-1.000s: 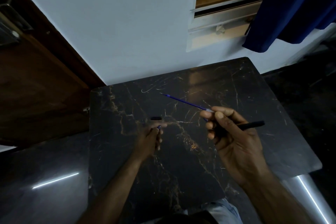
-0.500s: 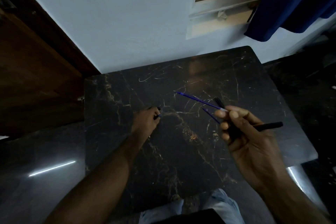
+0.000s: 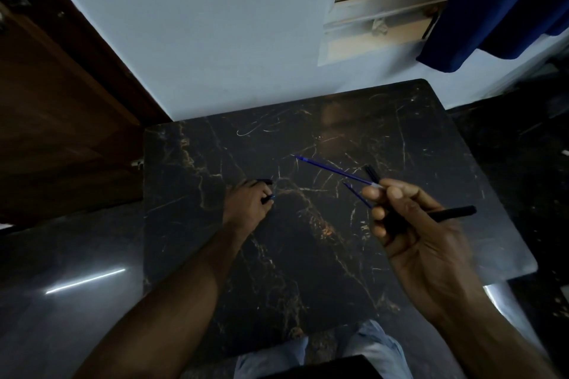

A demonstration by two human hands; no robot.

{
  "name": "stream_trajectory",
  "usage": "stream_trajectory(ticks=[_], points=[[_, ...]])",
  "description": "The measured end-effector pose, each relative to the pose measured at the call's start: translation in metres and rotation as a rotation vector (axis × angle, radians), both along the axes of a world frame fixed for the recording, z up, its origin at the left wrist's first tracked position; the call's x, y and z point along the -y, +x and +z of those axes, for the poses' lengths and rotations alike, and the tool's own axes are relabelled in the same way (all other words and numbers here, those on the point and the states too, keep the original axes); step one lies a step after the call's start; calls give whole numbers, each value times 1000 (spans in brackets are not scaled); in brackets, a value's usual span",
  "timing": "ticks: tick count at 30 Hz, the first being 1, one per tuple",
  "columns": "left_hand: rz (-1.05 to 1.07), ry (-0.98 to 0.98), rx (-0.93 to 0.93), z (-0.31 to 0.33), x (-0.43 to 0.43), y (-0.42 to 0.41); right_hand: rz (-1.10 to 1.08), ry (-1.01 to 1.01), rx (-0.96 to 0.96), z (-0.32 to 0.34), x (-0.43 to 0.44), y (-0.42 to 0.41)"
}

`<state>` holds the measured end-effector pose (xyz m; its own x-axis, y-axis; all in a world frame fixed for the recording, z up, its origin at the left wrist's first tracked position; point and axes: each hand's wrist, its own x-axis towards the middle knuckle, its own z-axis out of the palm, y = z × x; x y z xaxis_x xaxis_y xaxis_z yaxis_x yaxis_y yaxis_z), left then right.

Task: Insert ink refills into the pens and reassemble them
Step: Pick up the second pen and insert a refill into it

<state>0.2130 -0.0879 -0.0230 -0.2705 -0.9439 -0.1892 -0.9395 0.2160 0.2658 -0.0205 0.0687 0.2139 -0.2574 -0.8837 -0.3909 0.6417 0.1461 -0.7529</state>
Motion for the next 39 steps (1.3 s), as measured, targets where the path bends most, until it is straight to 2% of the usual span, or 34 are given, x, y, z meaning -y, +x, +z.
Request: stream_trajectory(ticks=[10, 16, 18, 20, 21, 23, 25, 28, 32, 36, 39], points=[[-24, -31, 19, -5, -5, 6, 11, 1, -10, -6, -1, 2], [30, -62, -54, -1, -13, 9, 30, -13, -19, -6, 1, 6], [195, -67, -345, 20, -18, 2, 34, -14, -20, -7, 2, 6], [363, 37, -825, 57, -21, -7, 27, -13, -21, -10, 5, 5], [367, 95, -1047, 79, -24, -8, 21, -13, -24, -12, 7, 5], [230, 185, -1374, 121, -32, -9, 13, -19, -37, -16, 12, 5], [81, 227, -1527, 157, -43, -11, 21, -35, -55, -19, 18, 6], [101, 195, -1571, 186, -49, -14, 53, -56, -81, -24, 26, 11], [140, 170, -1549, 194, -44, -2, 80, -60, -122, -33, 32, 16], [91, 184, -1468, 181, -41, 18, 83, -29, -121, -44, 35, 18], [237, 189, -1436, 153, -36, 34, 37, 16, -96, -51, 35, 16]])
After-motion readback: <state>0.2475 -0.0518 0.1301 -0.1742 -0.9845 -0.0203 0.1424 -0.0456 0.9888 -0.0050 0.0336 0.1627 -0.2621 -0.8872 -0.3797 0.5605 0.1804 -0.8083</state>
